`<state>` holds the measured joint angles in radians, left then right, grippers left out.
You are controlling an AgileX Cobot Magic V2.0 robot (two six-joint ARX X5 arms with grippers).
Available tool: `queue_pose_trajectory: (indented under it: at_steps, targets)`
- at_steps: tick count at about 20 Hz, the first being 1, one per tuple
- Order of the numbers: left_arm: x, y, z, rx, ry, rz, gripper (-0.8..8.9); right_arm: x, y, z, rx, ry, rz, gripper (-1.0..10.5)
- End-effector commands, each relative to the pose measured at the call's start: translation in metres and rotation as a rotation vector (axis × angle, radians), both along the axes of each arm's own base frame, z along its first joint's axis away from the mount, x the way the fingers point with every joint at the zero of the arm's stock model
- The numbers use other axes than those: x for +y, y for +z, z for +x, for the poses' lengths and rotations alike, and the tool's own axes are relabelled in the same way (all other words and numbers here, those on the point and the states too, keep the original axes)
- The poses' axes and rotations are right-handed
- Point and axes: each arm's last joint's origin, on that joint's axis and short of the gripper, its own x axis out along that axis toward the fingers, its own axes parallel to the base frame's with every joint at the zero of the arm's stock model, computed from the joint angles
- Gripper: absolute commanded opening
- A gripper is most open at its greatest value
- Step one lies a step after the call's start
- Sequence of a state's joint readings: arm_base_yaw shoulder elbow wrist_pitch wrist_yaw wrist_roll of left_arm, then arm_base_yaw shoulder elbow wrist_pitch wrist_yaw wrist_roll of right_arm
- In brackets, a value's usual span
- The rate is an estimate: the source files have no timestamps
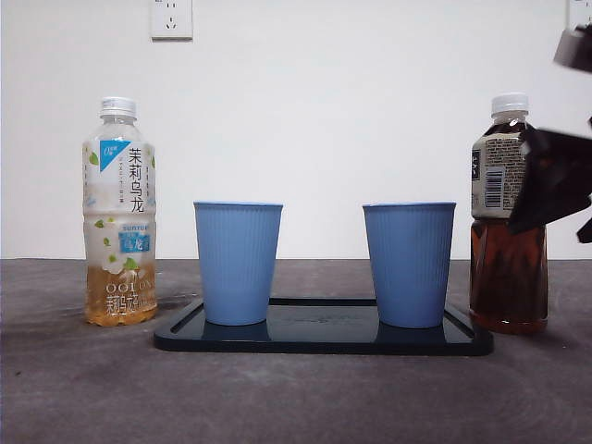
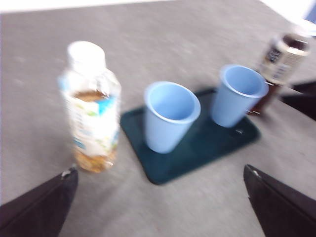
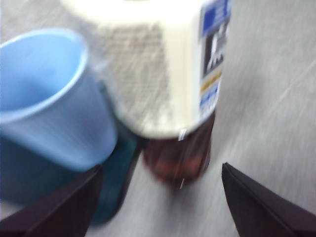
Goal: Pour the drink into the cup
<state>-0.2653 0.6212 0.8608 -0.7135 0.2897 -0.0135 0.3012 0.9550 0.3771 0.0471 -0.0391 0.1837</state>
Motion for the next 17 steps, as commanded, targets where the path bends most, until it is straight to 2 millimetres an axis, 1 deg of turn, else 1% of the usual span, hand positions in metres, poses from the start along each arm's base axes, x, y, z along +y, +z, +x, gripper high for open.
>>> queue_pose_trajectory:
  at_steps: [1, 4, 6, 9, 12, 14, 17]
  targets:
    - [-0.002, -0.003, 0.007, 0.001, 0.015, 0.012, 6.04, 0.000, 0.013, -0.015, 0.016, 0.025, 0.058, 3.9]
    - [-0.005, -0.026, 0.021, 0.008, 0.042, 0.025, 6.04, -0.004, 0.029, -0.037, 0.007, 0.056, 0.145, 3.8]
    - [-0.007, -0.047, 0.029, -0.011, 0.065, -0.002, 6.04, -0.007, 0.046, -0.052, -0.015, 0.086, 0.184, 3.8]
    - [-0.009, -0.078, 0.040, -0.084, 0.104, -0.045, 6.04, -0.012, 0.078, -0.069, -0.018, 0.114, 0.211, 3.8]
    - [-0.011, -0.110, 0.049, -0.094, 0.122, -0.064, 5.97, -0.014, 0.106, -0.080, 0.003, 0.167, 0.216, 3.8]
    - [-0.011, -0.127, 0.056, -0.086, 0.175, -0.044, 5.91, -0.015, 0.119, -0.086, 0.015, 0.212, 0.234, 3.8]
    - [-0.013, -0.140, 0.067, -0.104, 0.208, -0.019, 5.93, -0.015, 0.131, -0.091, -0.003, 0.259, 0.241, 3.8]
